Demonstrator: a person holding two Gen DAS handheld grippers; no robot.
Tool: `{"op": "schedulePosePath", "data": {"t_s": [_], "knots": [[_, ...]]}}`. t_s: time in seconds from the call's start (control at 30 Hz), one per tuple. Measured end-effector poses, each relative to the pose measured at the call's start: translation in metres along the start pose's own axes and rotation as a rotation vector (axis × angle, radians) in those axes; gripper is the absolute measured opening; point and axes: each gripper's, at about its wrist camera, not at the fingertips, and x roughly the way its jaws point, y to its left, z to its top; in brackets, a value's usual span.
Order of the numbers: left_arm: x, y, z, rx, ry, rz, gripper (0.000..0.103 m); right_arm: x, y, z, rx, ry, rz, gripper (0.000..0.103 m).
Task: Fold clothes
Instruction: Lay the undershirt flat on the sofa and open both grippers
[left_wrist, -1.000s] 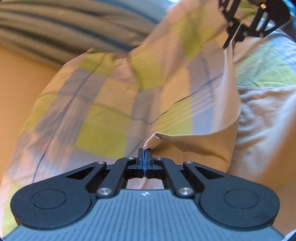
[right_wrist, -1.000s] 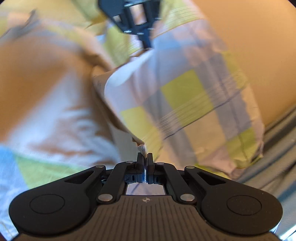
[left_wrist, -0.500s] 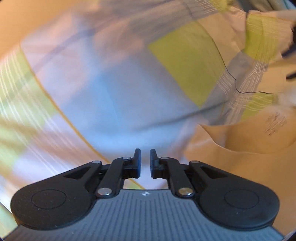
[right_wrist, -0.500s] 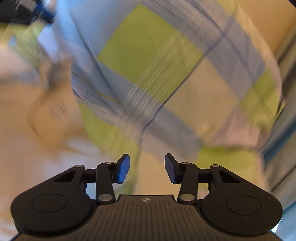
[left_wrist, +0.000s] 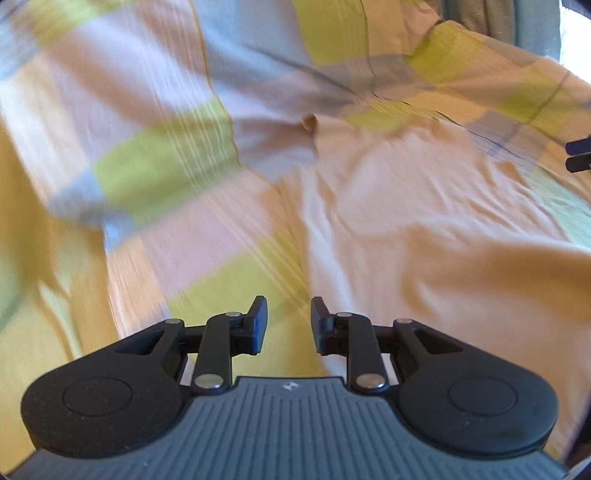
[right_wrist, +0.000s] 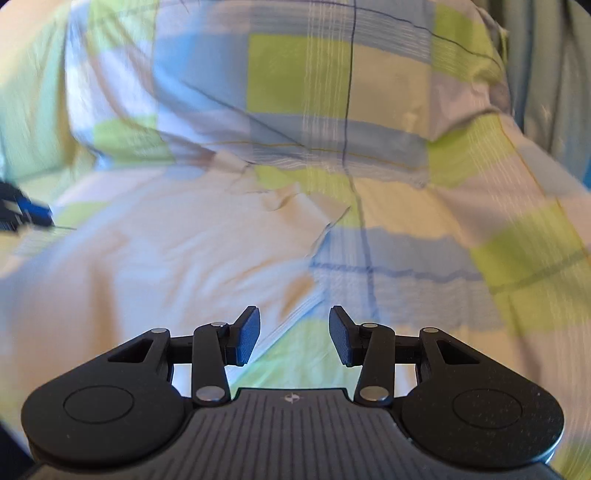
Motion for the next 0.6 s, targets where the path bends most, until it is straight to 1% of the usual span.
{"op": "schedulePosePath", "data": {"t_s": [0.03, 0.13, 0.17, 0.23, 0.27, 0.37, 0.43, 0.47, 0.5, 0.53, 0.6], "knots": [[-0.008, -0.001, -0.011, -0.018, 0.013, -0.030, 0.022, -0.012, 0.005, -0.009, 0.025, -0.001, 0.023, 0.046], [-0.019, 0.000, -0.038, -0.089, 0.049, -0.106, 0.034, -0.040, 0.023, -0.043, 0.109, 0.017, 0.077, 0.047], [-0.019, -0.001, -0.046, -0.104, 0.074, -0.130, 0.036, -0.049, 0.027, -0.056, 0.139, 0.026, 0.093, 0.047], [-0.019, -0.004, -0.058, -0.107, 0.101, -0.129, 0.036, -0.059, 0.030, -0.082, 0.218, 0.037, 0.118, 0.048], [-0.019, -0.005, -0.063, -0.110, 0.109, -0.124, 0.036, -0.061, 0.029, -0.093, 0.262, 0.047, 0.127, 0.048], [-0.022, -0.004, -0.075, -0.150, 0.114, -0.145, 0.034, -0.057, 0.029, -0.124, 0.370, 0.086, 0.164, 0.048], [-0.025, -0.005, -0.080, -0.154, 0.113, -0.167, 0.028, -0.052, 0.030, -0.138, 0.420, 0.104, 0.206, 0.048], [-0.026, -0.007, -0.082, -0.150, 0.112, -0.171, 0.018, -0.048, 0.030, -0.142, 0.438, 0.108, 0.230, 0.048], [-0.028, -0.008, -0.083, -0.148, 0.110, -0.172, 0.004, -0.045, 0.030, -0.144, 0.454, 0.110, 0.249, 0.048], [-0.029, -0.007, -0.085, -0.154, 0.105, -0.178, 0.001, -0.041, 0.030, -0.145, 0.470, 0.111, 0.268, 0.048], [-0.033, -0.004, -0.088, -0.166, 0.095, -0.188, 0.000, -0.034, 0.031, -0.148, 0.499, 0.106, 0.300, 0.048]]}}
